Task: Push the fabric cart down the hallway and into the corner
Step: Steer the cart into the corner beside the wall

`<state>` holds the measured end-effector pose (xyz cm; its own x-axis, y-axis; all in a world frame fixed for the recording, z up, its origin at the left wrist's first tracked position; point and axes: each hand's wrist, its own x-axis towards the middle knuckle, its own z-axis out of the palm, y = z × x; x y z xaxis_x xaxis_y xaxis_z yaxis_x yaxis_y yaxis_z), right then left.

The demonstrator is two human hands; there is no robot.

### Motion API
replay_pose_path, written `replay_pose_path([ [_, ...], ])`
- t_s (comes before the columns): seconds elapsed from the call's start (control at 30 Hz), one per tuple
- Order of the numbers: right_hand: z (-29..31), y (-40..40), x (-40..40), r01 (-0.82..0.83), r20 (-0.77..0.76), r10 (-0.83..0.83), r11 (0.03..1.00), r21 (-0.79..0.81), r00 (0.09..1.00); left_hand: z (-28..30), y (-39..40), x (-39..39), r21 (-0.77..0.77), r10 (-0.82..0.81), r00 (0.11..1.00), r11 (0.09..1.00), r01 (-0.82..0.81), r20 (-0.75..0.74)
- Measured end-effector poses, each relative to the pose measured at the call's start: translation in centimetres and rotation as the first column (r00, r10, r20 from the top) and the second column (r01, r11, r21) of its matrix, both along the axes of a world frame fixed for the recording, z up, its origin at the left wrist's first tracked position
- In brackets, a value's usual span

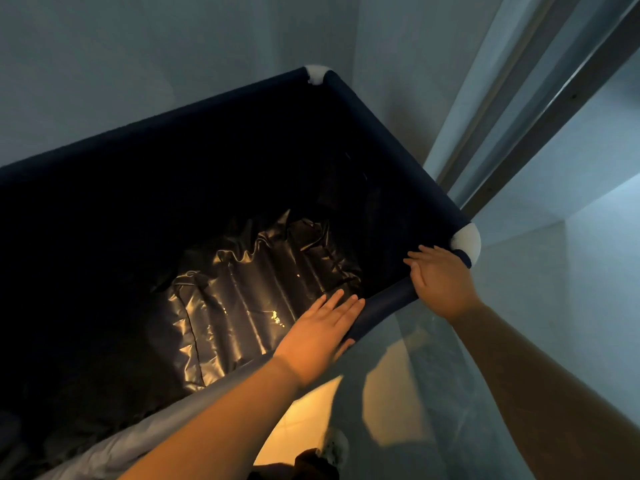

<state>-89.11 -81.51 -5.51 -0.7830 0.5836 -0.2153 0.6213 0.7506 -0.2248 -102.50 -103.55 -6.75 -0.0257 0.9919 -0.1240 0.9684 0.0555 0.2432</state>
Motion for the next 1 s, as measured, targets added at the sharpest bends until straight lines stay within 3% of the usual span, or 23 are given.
replay_pose_path([
  [0.37, -0.9, -5.7, -2.0, -0.014, -0.147, 0.024, 0.998, 0.063, 0.989, 0.8, -3.1, -7.5, -0.041, -0.107, 0.993, 0.994, 0.105, -0.050],
  [0.53, -0.4, -9.5, -5.2, -0.048, -0.228, 0.059, 0.997, 0.054, 0.972, 0.5, -5.2, -12.7, -0.077, -0.065, 0.990, 0.995, 0.056, -0.121],
  [0.63, -0.6, -12.5, -7.3, -0.050, -0.367, 0.116, 0.982, 0.184, 0.923, 0.3, -6.9, -16.0, -0.064, 0.009, 0.992, 0.998, -0.018, -0.130],
  [0.77, -0.6, -16.3, -11.5, 0.016, -0.307, 0.029, 0.990, 0.142, 0.951, 0.1, -9.0, -20.1, -0.027, 0.186, 0.979, 0.982, -0.189, -0.082],
  [1.0, 0.1, -21.9, -20.4, 0.161, -0.189, -0.152, 0.986, 0.034, 0.970, 0.3, -10.5, -29.8, -0.013, 0.191, 0.977, 0.981, -0.193, -0.095],
])
